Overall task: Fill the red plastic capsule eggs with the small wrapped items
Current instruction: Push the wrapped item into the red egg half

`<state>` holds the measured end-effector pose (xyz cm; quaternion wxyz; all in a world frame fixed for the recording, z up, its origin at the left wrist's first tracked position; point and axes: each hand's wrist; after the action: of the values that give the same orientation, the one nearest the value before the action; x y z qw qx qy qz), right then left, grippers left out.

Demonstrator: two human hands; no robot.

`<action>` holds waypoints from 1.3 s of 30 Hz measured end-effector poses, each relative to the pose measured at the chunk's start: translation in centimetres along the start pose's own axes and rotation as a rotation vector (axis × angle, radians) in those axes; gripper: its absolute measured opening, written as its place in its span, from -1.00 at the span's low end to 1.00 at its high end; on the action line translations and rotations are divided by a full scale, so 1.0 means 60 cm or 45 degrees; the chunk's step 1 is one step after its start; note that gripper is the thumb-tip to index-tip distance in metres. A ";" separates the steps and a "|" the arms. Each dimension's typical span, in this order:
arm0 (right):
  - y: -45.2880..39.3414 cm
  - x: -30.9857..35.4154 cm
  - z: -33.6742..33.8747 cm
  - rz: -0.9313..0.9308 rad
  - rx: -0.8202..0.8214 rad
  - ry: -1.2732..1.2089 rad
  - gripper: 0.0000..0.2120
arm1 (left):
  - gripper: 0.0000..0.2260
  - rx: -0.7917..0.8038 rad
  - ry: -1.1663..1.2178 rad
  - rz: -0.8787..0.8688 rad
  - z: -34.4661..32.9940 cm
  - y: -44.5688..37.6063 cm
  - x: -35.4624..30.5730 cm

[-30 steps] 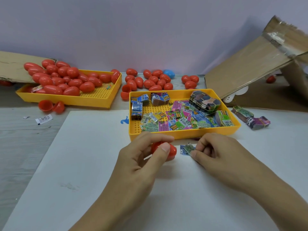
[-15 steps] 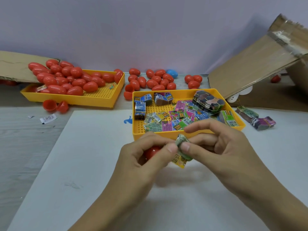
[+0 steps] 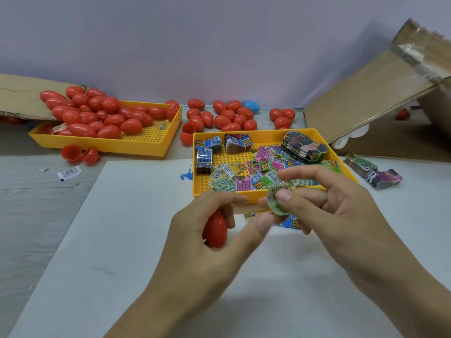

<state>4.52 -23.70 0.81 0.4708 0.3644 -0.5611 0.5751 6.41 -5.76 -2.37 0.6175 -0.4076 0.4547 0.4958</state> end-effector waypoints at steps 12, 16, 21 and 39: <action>0.011 -0.009 -0.012 -0.029 0.294 0.107 -0.72 | -0.93 -0.052 -0.035 -0.130 -0.002 -0.004 -0.001; 0.014 -0.013 -0.018 -0.043 0.284 0.120 -0.79 | -0.90 -0.107 -0.174 -0.245 -0.005 0.001 -0.005; 0.013 -0.008 -0.021 -0.093 0.246 0.072 -0.75 | -0.90 -0.202 -0.180 -0.270 -0.006 0.000 -0.006; 0.007 0.004 -0.015 -0.427 0.276 -0.442 -0.75 | -0.83 0.244 0.057 0.325 0.004 0.001 -0.021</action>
<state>4.13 -22.77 0.79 0.4146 0.5938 -0.5002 0.4746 6.24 -5.82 -1.09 0.5752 -0.2967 0.5618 0.5152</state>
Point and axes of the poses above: each hand's wrist, its own y-axis away from the middle knuckle, its own z-axis out of the back of the hand, x = y × z, and after that the axes turned 13 degrees about z, right-handed
